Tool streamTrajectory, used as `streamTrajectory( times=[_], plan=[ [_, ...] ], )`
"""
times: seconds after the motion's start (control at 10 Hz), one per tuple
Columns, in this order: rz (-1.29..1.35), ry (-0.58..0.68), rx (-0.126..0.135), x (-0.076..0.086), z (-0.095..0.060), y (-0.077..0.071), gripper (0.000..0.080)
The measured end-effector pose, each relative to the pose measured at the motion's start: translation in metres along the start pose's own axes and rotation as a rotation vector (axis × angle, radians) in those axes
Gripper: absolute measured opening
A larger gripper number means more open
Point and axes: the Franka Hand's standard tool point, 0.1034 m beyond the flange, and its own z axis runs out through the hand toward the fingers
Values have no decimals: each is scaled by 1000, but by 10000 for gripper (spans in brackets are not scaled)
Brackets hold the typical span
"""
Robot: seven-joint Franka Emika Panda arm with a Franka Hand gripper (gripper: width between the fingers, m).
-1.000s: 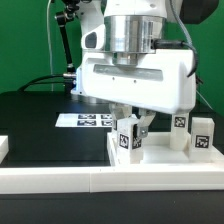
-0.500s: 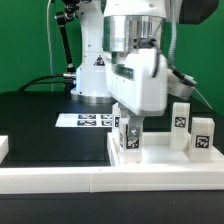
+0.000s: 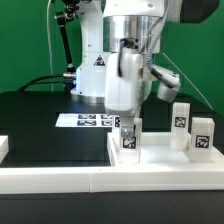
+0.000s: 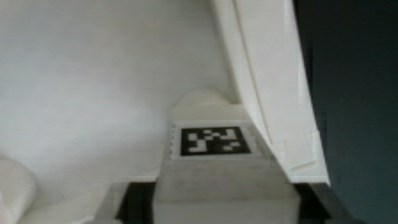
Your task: Assemble square table
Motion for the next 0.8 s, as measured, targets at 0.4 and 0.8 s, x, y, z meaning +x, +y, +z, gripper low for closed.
streamTrajectory(
  times=[0.4, 0.8],
  plan=[
    [-16, -6, -1, 0, 0, 0, 290],
    [-373, -7, 1, -3, 0, 1, 640]
  ],
)
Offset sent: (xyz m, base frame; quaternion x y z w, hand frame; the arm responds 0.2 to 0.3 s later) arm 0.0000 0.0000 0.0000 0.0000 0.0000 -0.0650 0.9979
